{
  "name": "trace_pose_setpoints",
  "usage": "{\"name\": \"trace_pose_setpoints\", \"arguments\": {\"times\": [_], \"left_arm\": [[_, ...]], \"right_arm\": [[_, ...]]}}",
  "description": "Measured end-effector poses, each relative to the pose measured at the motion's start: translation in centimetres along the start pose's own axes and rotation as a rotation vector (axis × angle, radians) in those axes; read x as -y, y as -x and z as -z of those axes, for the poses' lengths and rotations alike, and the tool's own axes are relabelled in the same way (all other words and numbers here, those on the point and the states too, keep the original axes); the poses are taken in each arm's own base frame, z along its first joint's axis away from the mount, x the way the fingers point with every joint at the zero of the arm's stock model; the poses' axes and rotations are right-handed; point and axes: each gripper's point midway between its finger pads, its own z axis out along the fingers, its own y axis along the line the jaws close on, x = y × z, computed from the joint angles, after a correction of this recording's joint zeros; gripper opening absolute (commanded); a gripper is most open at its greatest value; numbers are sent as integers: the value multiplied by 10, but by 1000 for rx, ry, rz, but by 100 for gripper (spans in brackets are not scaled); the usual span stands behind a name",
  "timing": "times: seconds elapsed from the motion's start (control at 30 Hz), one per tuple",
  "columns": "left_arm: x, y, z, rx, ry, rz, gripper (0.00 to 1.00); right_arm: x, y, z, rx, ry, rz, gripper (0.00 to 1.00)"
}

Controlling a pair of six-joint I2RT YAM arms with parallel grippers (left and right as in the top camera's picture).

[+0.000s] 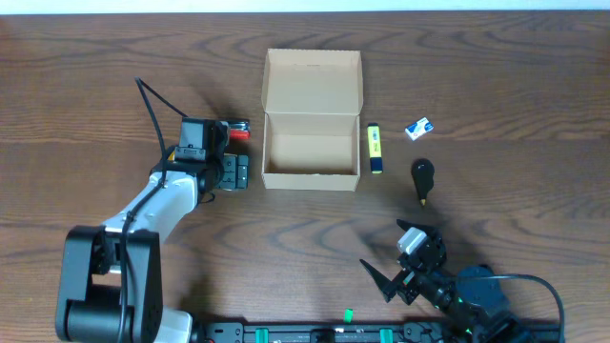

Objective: Pack container
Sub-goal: 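Move the left gripper over the yellow square tin, then lower the left gripper and grasp the yellow tin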

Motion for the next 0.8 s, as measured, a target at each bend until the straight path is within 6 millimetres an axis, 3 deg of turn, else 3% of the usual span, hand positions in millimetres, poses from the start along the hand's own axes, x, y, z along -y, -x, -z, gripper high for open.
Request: {"name": "trace_pose_setpoints", "arguments": {"times": [0.8], "left_arm": [[0,-4,-12,-27,42,-22,98]], "right_arm": [[0,0,0,0,0,0,99]]}}
